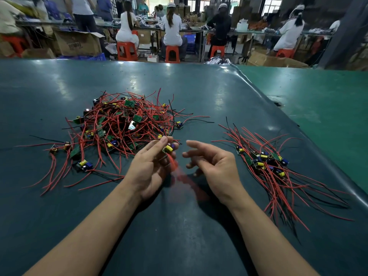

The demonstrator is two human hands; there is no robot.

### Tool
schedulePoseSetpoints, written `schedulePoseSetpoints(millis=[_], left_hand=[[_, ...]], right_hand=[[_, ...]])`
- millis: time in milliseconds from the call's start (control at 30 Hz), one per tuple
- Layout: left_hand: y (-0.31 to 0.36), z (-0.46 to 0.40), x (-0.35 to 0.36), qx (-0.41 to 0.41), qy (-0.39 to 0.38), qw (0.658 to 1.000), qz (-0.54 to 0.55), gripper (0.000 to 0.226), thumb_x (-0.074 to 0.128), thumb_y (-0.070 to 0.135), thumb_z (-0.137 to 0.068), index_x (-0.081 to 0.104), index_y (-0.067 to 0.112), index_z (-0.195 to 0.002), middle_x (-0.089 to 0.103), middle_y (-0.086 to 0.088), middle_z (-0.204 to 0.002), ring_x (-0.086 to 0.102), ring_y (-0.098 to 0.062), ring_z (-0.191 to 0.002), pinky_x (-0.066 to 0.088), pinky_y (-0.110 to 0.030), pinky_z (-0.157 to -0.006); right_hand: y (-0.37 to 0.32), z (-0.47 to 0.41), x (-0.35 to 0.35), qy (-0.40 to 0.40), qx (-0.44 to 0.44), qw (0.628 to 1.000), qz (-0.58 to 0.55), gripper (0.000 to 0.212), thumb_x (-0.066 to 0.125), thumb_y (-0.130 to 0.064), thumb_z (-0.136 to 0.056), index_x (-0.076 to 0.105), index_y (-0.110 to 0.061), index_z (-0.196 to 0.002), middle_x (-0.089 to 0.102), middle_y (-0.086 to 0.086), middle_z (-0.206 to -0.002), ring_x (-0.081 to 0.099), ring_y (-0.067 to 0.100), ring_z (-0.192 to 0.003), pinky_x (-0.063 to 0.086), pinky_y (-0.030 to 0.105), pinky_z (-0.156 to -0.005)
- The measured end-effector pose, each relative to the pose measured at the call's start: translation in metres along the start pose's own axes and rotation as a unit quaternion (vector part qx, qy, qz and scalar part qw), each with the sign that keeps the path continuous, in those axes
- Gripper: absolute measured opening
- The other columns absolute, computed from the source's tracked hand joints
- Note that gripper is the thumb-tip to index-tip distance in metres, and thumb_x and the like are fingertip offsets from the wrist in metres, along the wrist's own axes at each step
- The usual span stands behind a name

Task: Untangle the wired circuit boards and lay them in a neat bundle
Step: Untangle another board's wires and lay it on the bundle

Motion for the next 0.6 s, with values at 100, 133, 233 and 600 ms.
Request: schedulePoseSetpoints(millis=[100, 133, 233, 600], left_hand=[[-0.006, 0.006, 0.007, -0.035, -0.052, 0.995, -0.079, 0.016, 0.064, 0.02, -0.078, 0.078, 0.012, -0.08, 0.07, -0.006, -0.072, 0.058, -0.009, -0.048, 0.05, -0.02, -0.048], [-0.007, 0.009, 0.01, -0.039, -0.073, 0.988, -0.128, 0.017, 0.064, 0.019, -0.078, 0.079, 0.013, -0.079, 0.07, -0.007, -0.069, 0.059, -0.009, -0.046, 0.05, -0.019, -0.047], [-0.009, 0.011, 0.014, -0.042, -0.115, 0.969, -0.213, 0.019, 0.064, 0.024, -0.076, 0.08, 0.015, -0.077, 0.072, -0.007, -0.066, 0.061, -0.007, -0.047, 0.048, -0.015, -0.046], [-0.016, 0.012, 0.014, -0.086, -0.196, 0.95, -0.225, 0.027, 0.065, 0.03, -0.081, 0.068, 0.004, -0.089, 0.059, -0.004, -0.058, 0.044, -0.002, -0.038, 0.032, -0.01, -0.038]], right_hand=[[0.001, 0.0, 0.0, 0.008, 0.027, 0.999, -0.022, 0.017, 0.063, -0.008, -0.092, 0.073, -0.017, -0.102, 0.074, -0.003, -0.078, 0.064, 0.011, -0.066, 0.052, 0.023, -0.06], [0.001, 0.0, 0.002, -0.01, 0.033, 0.999, -0.032, 0.015, 0.063, -0.012, -0.091, 0.073, -0.012, -0.103, 0.074, -0.002, -0.079, 0.067, 0.012, -0.071, 0.055, 0.022, -0.065], [0.001, 0.003, 0.005, -0.066, 0.06, 0.995, -0.05, 0.019, 0.061, -0.015, -0.092, 0.073, -0.004, -0.101, 0.068, -0.006, -0.06, 0.059, 0.001, -0.052, 0.045, 0.012, -0.05], [0.005, 0.006, 0.005, -0.175, 0.138, 0.965, -0.138, 0.019, 0.066, -0.029, -0.084, 0.075, -0.017, -0.095, 0.056, 0.0, -0.064, 0.029, 0.002, -0.041, 0.02, 0.015, -0.039]])
Point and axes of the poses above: each hand's wrist, its own z-axis away from the middle knuckle, its own x-axis out of the palm, y = z × x, the point moved 5 cm from there along -z, towards the middle knuckle
